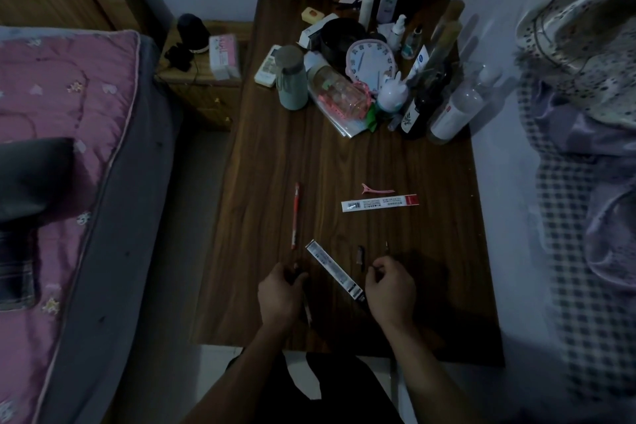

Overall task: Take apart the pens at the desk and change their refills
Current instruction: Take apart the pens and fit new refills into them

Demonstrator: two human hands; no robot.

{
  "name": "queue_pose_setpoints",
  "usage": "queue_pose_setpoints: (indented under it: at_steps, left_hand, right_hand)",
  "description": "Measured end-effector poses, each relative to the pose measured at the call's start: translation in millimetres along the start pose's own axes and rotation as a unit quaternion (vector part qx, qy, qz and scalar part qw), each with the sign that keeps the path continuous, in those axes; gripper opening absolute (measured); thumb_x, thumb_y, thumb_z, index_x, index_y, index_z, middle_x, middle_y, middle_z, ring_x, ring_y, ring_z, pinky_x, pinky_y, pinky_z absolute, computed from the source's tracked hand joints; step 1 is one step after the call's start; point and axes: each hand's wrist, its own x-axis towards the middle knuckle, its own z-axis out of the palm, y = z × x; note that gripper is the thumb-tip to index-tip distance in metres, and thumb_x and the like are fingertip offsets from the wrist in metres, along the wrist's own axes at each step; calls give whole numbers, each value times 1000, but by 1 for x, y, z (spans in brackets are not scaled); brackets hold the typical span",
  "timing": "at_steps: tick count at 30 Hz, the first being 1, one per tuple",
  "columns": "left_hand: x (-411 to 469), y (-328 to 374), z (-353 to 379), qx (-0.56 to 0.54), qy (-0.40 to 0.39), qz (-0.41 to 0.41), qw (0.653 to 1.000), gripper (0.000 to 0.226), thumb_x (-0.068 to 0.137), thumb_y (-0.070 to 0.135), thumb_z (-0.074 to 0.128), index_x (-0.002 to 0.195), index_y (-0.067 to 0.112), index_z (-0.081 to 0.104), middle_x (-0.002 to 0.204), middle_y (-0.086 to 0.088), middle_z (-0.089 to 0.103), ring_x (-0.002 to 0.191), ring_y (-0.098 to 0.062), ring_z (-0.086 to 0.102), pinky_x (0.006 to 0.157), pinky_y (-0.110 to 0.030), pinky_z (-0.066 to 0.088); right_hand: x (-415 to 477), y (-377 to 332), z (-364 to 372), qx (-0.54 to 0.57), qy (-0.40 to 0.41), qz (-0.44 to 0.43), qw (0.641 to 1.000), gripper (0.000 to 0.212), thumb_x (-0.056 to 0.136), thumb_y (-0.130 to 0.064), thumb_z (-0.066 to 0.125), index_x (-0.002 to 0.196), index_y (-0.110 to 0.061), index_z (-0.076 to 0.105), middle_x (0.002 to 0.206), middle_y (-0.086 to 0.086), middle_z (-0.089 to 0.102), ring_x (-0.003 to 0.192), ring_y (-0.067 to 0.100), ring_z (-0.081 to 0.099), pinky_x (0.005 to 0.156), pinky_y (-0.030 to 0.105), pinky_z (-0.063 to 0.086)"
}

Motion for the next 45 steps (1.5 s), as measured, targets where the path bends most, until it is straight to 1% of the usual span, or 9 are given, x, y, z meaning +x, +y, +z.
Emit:
queue_pose_setpoints:
  at_steps: [5, 11, 19, 23, 27, 34, 37, 40, 45]
  left_hand:
    - [0, -1, 1, 4, -2, 10, 1000, 14, 80, 29, 76, 81, 25, 62, 73, 10, 66, 67, -2, 61, 53, -16, 40]
    - [2, 1, 3, 33, 4, 8, 999, 17, 80, 30, 75, 81, 24, 60, 74, 10, 64, 65, -3, 57, 52, -16, 34]
    - [0, 6, -11, 87, -16, 7, 996, 35, 89, 57, 55, 86, 23, 60, 80, 4, 63, 68, -9, 60, 53, -24, 43]
    - [-12, 19, -26, 93, 5, 8, 996, 32, 93, 52, 54, 80, 23, 58, 77, 4, 63, 65, -9, 59, 49, -23, 38]
    - [-32, 49, -43, -109, -112, 41, 987, 14, 96, 36, 55, 91, 30, 67, 81, 9, 73, 73, -2, 70, 59, -18, 53]
    - [-55, 87, -79, -275, -193, 46, 941, 19, 99, 23, 53, 95, 16, 70, 84, 0, 77, 75, -11, 74, 60, -17, 55]
    - [-61, 100, -98, -284, -206, 64, 934, 20, 99, 24, 52, 92, 17, 69, 77, 3, 74, 66, -8, 71, 56, -17, 53]
    - [-68, 114, -114, -258, -236, 83, 933, 21, 99, 29, 52, 96, 17, 69, 74, 1, 71, 60, -9, 65, 51, -19, 50]
    - [-81, 134, -132, -186, -283, 150, 929, 30, 99, 33, 49, 104, 8, 65, 80, -12, 58, 65, -24, 50, 54, -33, 42]
  right_hand:
    - [-11, -5, 8, -53, -71, -54, 995, 10, 87, -25, 73, 94, -24, 67, 90, -9, 66, 73, 3, 58, 56, 8, 34]
    - [-17, -21, 19, -140, -102, -98, 980, 27, 90, -38, 69, 113, -25, 65, 110, -5, 64, 94, 12, 66, 73, 27, 55]
    - [-16, -34, 17, -174, -132, -64, 974, 21, 95, -34, 62, 111, -20, 63, 110, 0, 65, 91, 18, 67, 62, 27, 44]
    - [-21, -39, 1, -89, -161, -53, 982, 8, 95, -31, 63, 91, -26, 59, 90, -7, 68, 78, 9, 67, 61, 24, 49]
    - [-35, -48, -21, 123, -223, -19, 967, 24, 91, -22, 70, 75, -35, 58, 75, -5, 70, 66, 5, 69, 57, 19, 54]
    - [-51, -79, -54, 272, -277, -56, 920, 10, 86, -24, 74, 96, -20, 72, 92, -2, 78, 87, 9, 74, 80, 39, 60]
    - [-49, -94, -75, 275, -265, -79, 921, 9, 85, -35, 69, 88, -26, 71, 88, -2, 75, 82, 9, 72, 78, 41, 59]
    - [-45, -110, -99, 310, -183, -89, 929, 7, 82, -43, 65, 84, -36, 66, 84, -8, 69, 74, 5, 66, 65, 28, 53]
    - [-44, -136, -125, 381, -158, -121, 903, 26, 79, -53, 65, 104, -50, 63, 105, -16, 71, 98, 5, 69, 77, 30, 60]
